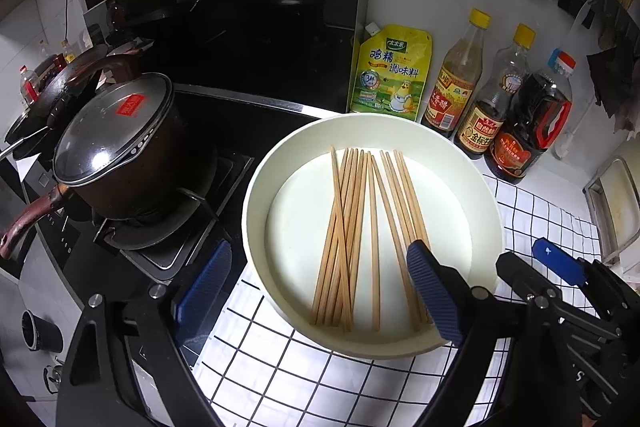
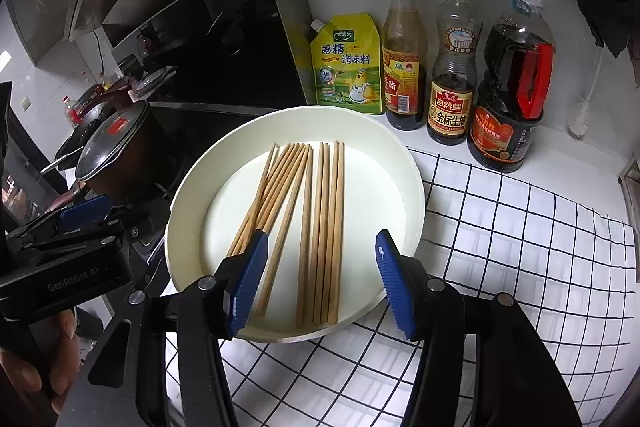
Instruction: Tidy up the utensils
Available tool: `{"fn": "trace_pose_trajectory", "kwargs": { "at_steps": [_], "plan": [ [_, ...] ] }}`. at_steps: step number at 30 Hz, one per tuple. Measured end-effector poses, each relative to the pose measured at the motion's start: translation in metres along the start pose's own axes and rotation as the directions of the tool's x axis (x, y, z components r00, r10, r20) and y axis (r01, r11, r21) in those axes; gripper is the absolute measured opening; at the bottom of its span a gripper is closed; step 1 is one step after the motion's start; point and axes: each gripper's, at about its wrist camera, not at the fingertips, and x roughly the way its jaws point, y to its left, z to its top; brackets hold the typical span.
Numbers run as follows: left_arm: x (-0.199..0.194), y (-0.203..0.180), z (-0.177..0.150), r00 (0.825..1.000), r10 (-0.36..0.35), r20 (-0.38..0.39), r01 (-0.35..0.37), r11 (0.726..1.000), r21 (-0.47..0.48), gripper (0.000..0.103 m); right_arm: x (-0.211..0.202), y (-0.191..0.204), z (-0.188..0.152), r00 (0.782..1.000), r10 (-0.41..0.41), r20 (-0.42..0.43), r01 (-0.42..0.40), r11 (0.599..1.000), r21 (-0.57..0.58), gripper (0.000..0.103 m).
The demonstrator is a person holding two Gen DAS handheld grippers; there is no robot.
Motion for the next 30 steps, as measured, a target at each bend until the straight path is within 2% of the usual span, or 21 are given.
{"fn": "trace_pose_trajectory", "kwargs": {
  "at_steps": [11, 22, 30],
  "plan": [
    [-0.009, -0.001, 0.001, 1.0, -0.01, 0.015, 0.01, 1.0, -0.017, 0.094, -0.008, -0.001, -0.002, 1.0, -0.01, 0.009, 0.011, 1.0, -0.007, 0.055],
    [-0.02, -0.005, 0.0, 0.998, 0.027, 0.048, -0.026, 1.0, -0.015, 0.094, -0.013, -0.001, -0.005, 1.0, -0.006, 0.009, 0.006, 1.0, -0.016, 0.055],
    [-0.022, -0.008, 0.001, 0.998, 0.035, 0.042, -0.035, 0.999, -0.004, 0.094, -0.014, 0.001, -0.004, 1.0, -0.006, 0.011, 0.006, 1.0, -0.024, 0.055]
  ]
}}
